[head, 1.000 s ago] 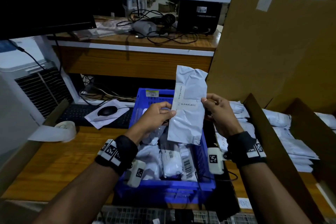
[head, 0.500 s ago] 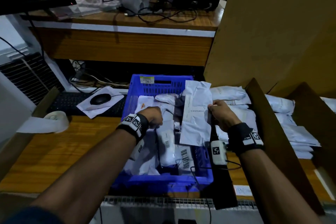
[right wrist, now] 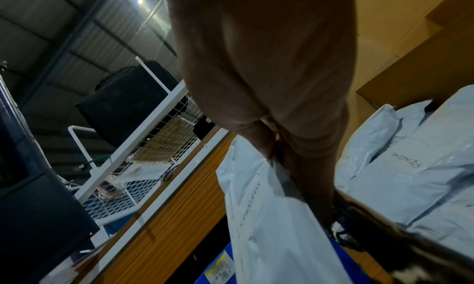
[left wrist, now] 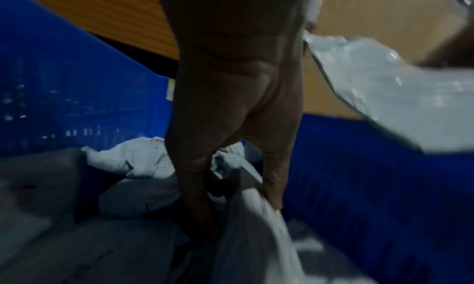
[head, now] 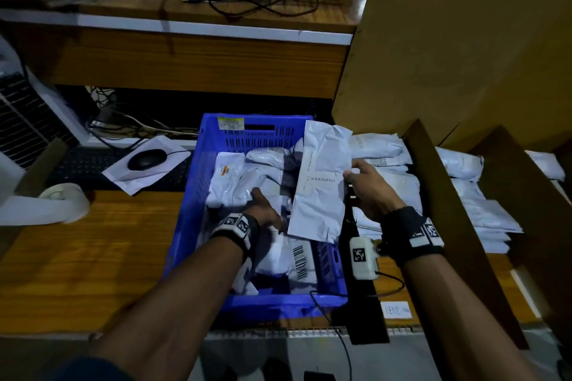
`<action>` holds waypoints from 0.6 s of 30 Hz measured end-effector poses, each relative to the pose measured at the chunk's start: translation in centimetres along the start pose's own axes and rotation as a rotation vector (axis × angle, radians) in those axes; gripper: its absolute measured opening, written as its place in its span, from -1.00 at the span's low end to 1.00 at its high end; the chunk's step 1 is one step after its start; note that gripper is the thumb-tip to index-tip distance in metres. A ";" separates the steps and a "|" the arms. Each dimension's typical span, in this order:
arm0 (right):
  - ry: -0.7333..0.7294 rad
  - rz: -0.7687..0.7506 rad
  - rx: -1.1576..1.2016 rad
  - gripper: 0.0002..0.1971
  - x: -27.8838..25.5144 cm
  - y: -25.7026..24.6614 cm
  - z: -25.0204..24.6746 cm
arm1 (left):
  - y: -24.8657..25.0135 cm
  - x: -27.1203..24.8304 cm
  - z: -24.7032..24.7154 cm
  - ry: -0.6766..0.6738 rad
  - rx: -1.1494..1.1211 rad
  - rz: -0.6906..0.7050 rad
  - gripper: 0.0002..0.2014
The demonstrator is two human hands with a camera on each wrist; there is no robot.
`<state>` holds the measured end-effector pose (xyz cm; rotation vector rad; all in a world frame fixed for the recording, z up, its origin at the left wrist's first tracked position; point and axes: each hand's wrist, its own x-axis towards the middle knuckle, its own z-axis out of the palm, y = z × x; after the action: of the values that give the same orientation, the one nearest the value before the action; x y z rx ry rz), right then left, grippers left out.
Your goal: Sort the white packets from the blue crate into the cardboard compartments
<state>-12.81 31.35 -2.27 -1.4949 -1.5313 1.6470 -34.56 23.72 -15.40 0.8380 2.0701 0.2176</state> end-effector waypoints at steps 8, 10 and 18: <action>0.045 -0.048 0.074 -0.81 -1.9 -0.8 -1.1 | -1.6 -2.3 -5.6 -0.012 -0.242 0.160 -0.76; 0.048 -0.047 0.065 -0.79 -2.2 -1.0 -0.9 | -1.6 -3.6 -5.4 -0.023 -0.099 0.153 -0.72; 0.090 -0.011 0.065 -0.75 -3.4 0.1 -1.0 | -1.2 -3.5 -1.8 0.055 0.179 0.176 -0.15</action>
<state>-10.82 28.77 -0.82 -1.5026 -1.4224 1.5853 -35.23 20.85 -12.53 1.1366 2.0899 0.1532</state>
